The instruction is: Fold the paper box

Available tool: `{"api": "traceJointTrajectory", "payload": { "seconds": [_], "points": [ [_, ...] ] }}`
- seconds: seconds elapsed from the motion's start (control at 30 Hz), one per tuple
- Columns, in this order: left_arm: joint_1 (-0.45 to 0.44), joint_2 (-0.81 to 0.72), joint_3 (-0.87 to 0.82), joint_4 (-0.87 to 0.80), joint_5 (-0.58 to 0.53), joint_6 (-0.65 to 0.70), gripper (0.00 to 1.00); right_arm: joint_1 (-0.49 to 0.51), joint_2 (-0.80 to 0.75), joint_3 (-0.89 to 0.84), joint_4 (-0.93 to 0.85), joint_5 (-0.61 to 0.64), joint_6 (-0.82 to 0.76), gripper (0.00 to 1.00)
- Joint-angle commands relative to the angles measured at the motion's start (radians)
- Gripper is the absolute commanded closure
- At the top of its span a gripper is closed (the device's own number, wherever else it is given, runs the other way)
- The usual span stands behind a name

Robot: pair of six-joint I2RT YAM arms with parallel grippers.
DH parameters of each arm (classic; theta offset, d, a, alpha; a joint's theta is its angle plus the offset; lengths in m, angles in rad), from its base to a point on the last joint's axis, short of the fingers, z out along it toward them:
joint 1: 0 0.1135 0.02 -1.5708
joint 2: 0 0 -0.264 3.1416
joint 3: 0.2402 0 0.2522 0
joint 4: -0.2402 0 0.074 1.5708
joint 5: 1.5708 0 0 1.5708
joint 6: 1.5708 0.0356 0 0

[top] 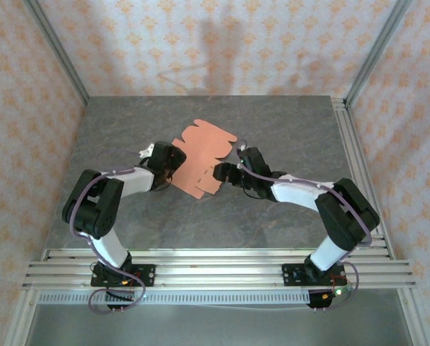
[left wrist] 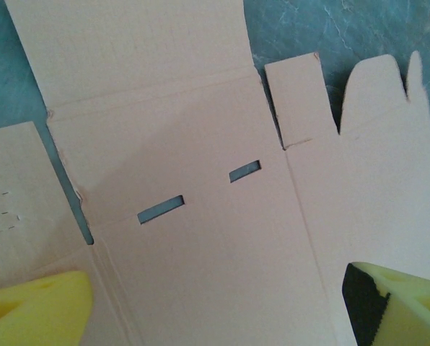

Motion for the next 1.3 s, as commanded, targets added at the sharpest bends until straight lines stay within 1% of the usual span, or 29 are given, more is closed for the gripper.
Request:
{"api": "traceJointTrajectory", "payload": {
  "seconds": [0.0, 0.07, 0.13, 0.23, 0.3, 0.37, 0.4, 0.47, 0.5, 0.53, 0.63, 0.73, 0.83, 0.87, 1.03, 1.13, 1.27],
  "points": [
    [-0.075, -0.008, -0.088, -0.019, -0.092, -0.234, 0.08, -0.004, -0.042, -0.049, 0.014, 0.018, 0.128, 0.37],
    [-0.122, -0.019, -0.097, -0.017, -0.135, -0.285, 0.08, -0.005, -0.035, -0.079, 0.059, 0.010, 0.176, 0.43],
    [-0.156, -0.031, -0.091, -0.028, -0.175, -0.303, 0.08, -0.007, -0.025, -0.101, 0.095, 0.008, 0.211, 0.50],
    [-0.170, -0.034, -0.062, -0.067, -0.184, -0.287, 0.08, -0.013, -0.018, -0.115, 0.114, 0.018, 0.229, 0.57],
    [-0.170, -0.038, -0.049, -0.082, -0.184, -0.275, 0.08, -0.019, -0.015, -0.125, 0.117, 0.027, 0.237, 0.58],
    [-0.170, -0.042, -0.045, -0.090, -0.186, -0.265, 0.08, -0.026, -0.021, -0.137, 0.121, 0.038, 0.246, 0.58],
    [-0.171, -0.043, -0.042, -0.091, -0.187, -0.261, 0.08, -0.028, -0.027, -0.146, 0.122, 0.042, 0.250, 0.56],
    [-0.170, -0.045, -0.038, -0.102, -0.190, -0.253, 0.08, -0.033, -0.055, -0.171, 0.139, 0.062, 0.255, 0.46],
    [-0.171, -0.047, -0.035, -0.107, -0.191, -0.247, 0.08, -0.034, -0.068, -0.184, 0.140, 0.074, 0.259, 0.44],
    [-0.170, -0.048, -0.035, -0.110, -0.193, -0.245, 0.08, -0.037, -0.081, -0.197, 0.138, 0.086, 0.265, 0.42],
    [-0.171, -0.049, -0.037, -0.112, -0.199, -0.245, 0.07, -0.044, -0.089, -0.222, 0.154, 0.088, 0.284, 0.43],
    [-0.171, -0.050, -0.035, -0.115, -0.195, -0.238, 0.07, -0.045, -0.058, -0.209, 0.176, 0.055, 0.289, 0.51],
    [-0.172, -0.052, -0.027, -0.121, -0.188, -0.230, 0.07, -0.045, -0.019, -0.197, 0.204, 0.039, 0.301, 0.68],
    [-0.172, -0.054, -0.025, -0.122, -0.185, -0.228, 0.07, -0.045, -0.006, -0.195, 0.213, 0.033, 0.305, 0.71],
    [-0.176, -0.064, -0.025, -0.120, -0.180, -0.223, 0.07, -0.048, 0.043, -0.164, 0.224, -0.011, 0.306, 0.73],
    [-0.183, -0.071, -0.024, -0.121, -0.181, -0.222, 0.07, -0.050, 0.059, -0.159, 0.233, -0.025, 0.308, 0.80],
    [-0.187, -0.081, -0.022, -0.127, -0.184, -0.215, 0.06, -0.061, 0.060, -0.167, 0.253, -0.027, 0.309, 0.95]
  ]
}}
